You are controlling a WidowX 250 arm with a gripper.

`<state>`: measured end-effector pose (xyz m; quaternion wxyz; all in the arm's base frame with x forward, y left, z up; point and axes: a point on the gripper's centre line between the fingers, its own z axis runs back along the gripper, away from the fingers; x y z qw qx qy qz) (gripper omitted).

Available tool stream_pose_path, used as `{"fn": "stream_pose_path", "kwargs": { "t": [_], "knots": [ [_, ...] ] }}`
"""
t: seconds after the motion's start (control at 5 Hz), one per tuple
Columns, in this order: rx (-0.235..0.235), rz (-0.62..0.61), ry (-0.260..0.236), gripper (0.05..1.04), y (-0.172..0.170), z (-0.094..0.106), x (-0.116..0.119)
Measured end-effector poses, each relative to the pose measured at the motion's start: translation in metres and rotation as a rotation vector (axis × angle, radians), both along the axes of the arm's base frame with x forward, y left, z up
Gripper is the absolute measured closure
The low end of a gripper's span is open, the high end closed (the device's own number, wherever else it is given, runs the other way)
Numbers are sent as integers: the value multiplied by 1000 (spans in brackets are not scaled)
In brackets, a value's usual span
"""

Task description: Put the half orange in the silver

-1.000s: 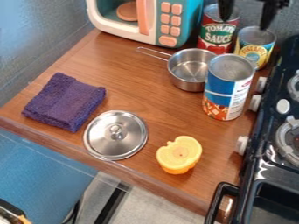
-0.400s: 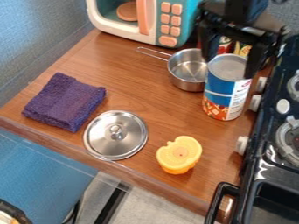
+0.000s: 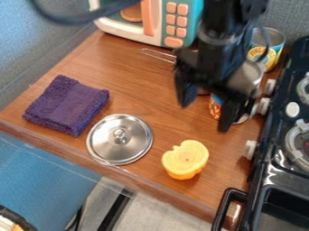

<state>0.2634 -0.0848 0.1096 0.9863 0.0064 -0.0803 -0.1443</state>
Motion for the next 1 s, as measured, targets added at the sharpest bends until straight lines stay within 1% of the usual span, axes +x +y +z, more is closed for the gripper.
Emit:
{"fn": "stream_pose_path", "kwargs": {
  "t": [0.2,0.4,0.6,0.8,1.0],
  "knots": [
    [-5,15,34,83,3,-20,-16],
    [19,32,70,83,5,-43,-18],
    [56,67,106,83,8,-68,-15],
    [86,85,112,83,9,-83,-7],
    [107,70,109,133,4,-90,2]
  ]
}}
